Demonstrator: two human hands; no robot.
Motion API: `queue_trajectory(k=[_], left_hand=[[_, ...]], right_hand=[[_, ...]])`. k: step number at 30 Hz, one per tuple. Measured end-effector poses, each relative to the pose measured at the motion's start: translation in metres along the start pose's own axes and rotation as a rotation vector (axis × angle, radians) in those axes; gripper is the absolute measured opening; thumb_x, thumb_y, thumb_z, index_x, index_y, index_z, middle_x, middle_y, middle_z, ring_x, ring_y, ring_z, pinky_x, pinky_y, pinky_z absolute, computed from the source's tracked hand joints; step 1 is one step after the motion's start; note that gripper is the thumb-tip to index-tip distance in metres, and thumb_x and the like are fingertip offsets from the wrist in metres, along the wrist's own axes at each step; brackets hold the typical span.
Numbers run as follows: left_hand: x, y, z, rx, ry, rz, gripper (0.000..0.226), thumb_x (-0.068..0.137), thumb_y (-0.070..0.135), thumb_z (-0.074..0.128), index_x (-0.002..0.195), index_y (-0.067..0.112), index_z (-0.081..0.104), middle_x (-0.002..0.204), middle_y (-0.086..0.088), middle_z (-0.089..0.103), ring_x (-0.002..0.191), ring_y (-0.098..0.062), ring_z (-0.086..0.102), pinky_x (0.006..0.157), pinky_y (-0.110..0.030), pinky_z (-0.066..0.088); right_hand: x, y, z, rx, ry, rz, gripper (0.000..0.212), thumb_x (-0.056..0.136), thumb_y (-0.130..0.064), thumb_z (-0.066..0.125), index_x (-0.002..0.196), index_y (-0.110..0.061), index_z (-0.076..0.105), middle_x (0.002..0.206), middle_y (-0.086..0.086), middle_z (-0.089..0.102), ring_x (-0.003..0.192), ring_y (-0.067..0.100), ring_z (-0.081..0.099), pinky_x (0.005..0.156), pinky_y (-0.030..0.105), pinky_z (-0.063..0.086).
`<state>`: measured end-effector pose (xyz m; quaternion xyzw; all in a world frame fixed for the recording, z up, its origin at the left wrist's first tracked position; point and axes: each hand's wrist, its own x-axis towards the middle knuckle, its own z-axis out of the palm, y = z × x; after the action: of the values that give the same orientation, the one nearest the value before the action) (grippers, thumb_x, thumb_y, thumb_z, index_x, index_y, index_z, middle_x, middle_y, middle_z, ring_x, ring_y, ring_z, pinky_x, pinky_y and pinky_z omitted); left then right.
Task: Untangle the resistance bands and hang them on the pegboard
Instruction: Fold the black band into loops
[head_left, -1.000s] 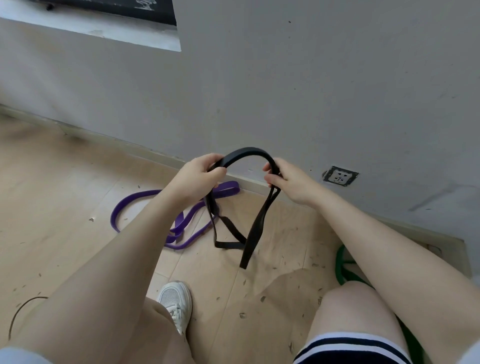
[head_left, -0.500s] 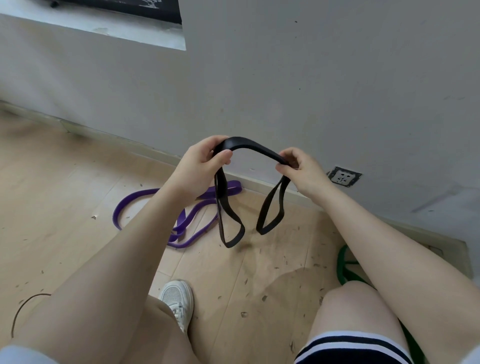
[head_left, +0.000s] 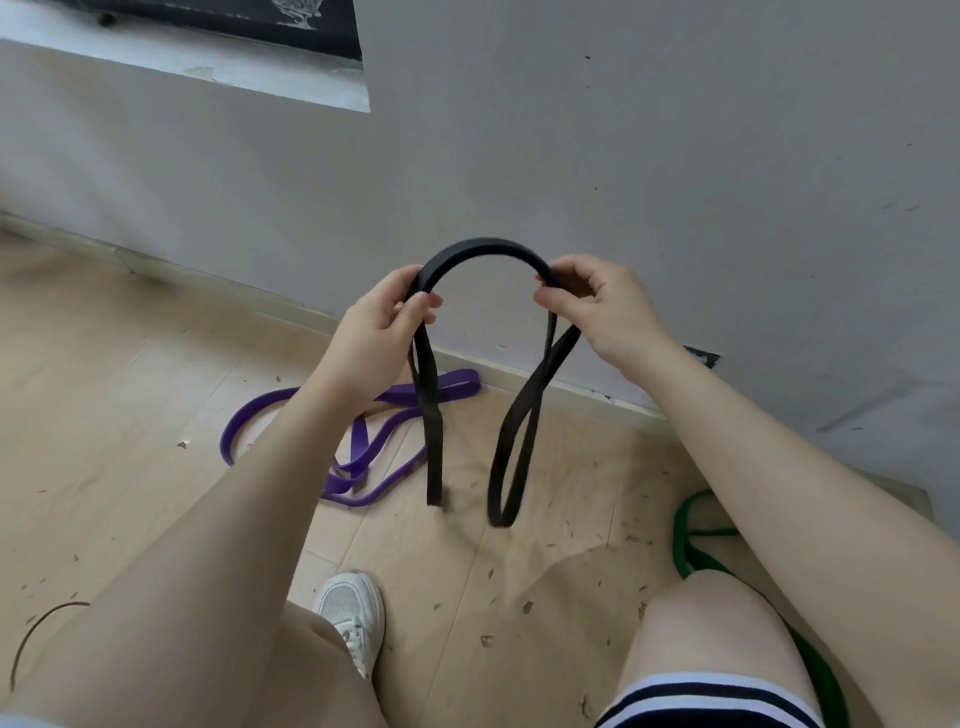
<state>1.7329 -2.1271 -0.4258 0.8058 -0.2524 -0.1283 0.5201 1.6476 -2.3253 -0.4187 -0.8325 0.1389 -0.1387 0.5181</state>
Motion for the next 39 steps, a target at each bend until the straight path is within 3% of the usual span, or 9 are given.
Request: queue_trajectory(k=[4,8,11,15,20,27,32,36,39], left_hand=[[0.001,-0.008,-0.009,0.005,-0.058,-0.044,0.031,0.102,0.019,0.03,0.125,0.019,0.05,0.105,0.0,0.064,0.102,-0.015,0.059,0.094,-0.028,0.046],[-0.003,-0.006,-0.004,0.063,-0.167,-0.047,0.028,0.102,0.023,0.029,0.107,0.02,0.056,0.076,0.0,0.063,0.074,-0.016,0.06,0.074,-0.026,0.048],[-0.001,-0.004,-0.004,0.158,-0.094,0.0,0.027,0.102,0.024,0.03,0.103,0.021,0.057,0.082,0.007,0.061,0.078,-0.008,0.058,0.071,-0.021,0.046],[0.0,0.001,-0.01,-0.162,-0.092,-0.064,0.031,0.102,0.026,0.032,0.099,0.015,0.062,0.065,0.005,0.053,0.061,-0.009,0.05,0.065,-0.016,0.045],[0.011,0.013,-0.009,-0.587,-0.118,-0.195,0.034,0.1,0.025,0.036,0.072,0.013,0.05,0.046,0.007,0.041,0.047,-0.01,0.033,0.06,-0.026,0.029],[0.027,0.088,-0.003,-0.59,-0.189,0.03,0.025,0.102,0.026,0.031,0.108,0.015,0.052,0.072,0.001,0.045,0.059,-0.009,0.04,0.057,-0.023,0.034],[0.039,0.144,-0.012,-0.609,-0.16,0.141,0.025,0.101,0.021,0.038,0.104,0.027,0.063,0.091,0.004,0.063,0.082,-0.011,0.056,0.076,-0.03,0.047],[0.046,0.164,-0.026,-0.559,-0.186,0.143,0.024,0.1,0.023,0.041,0.102,0.026,0.064,0.097,0.001,0.065,0.097,-0.015,0.062,0.085,-0.032,0.049],[0.045,0.18,-0.035,-0.567,-0.228,0.154,0.023,0.1,0.022,0.041,0.1,0.016,0.063,0.086,-0.004,0.069,0.083,-0.02,0.068,0.082,-0.034,0.053]], right_hand=[[-0.001,0.009,-0.001,0.062,-0.052,0.09,0.016,0.096,-0.021,0.051,0.089,-0.023,0.065,0.078,-0.006,0.065,0.073,0.006,0.058,0.066,0.011,0.042],[-0.001,0.007,0.003,0.277,-0.17,0.14,0.025,0.101,-0.022,0.037,0.093,-0.015,0.059,0.063,-0.003,0.062,0.058,0.007,0.056,0.062,0.019,0.045],[0.007,0.001,-0.003,0.326,-0.098,0.125,0.02,0.101,-0.018,0.039,0.088,-0.017,0.055,0.057,-0.006,0.062,0.055,0.007,0.056,0.063,0.022,0.046],[0.011,0.007,-0.011,0.227,-0.128,0.164,0.023,0.098,-0.024,0.046,0.084,-0.021,0.064,0.075,-0.011,0.066,0.083,0.007,0.059,0.086,0.026,0.04],[0.002,0.011,-0.016,0.452,-0.199,0.211,0.026,0.097,-0.021,0.045,0.083,-0.02,0.067,0.065,-0.013,0.061,0.075,0.01,0.052,0.079,0.026,0.036],[0.021,-0.069,-0.019,0.78,-0.141,0.021,0.012,0.098,-0.014,0.043,0.094,-0.018,0.053,0.072,-0.002,0.053,0.064,0.01,0.053,0.065,0.025,0.047],[0.029,-0.122,-0.021,0.668,-0.074,-0.147,0.015,0.096,-0.012,0.047,0.09,-0.02,0.059,0.08,-0.01,0.066,0.079,0.003,0.062,0.08,0.023,0.044],[0.028,-0.149,-0.03,0.568,0.034,-0.141,0.006,0.093,-0.017,0.054,0.095,-0.019,0.059,0.081,-0.014,0.064,0.077,-0.009,0.059,0.07,0.013,0.04],[0.033,-0.161,-0.038,0.527,0.163,-0.09,0.032,0.085,-0.029,0.066,0.108,-0.014,0.049,0.095,-0.005,0.058,0.088,0.005,0.057,0.074,0.019,0.036]])
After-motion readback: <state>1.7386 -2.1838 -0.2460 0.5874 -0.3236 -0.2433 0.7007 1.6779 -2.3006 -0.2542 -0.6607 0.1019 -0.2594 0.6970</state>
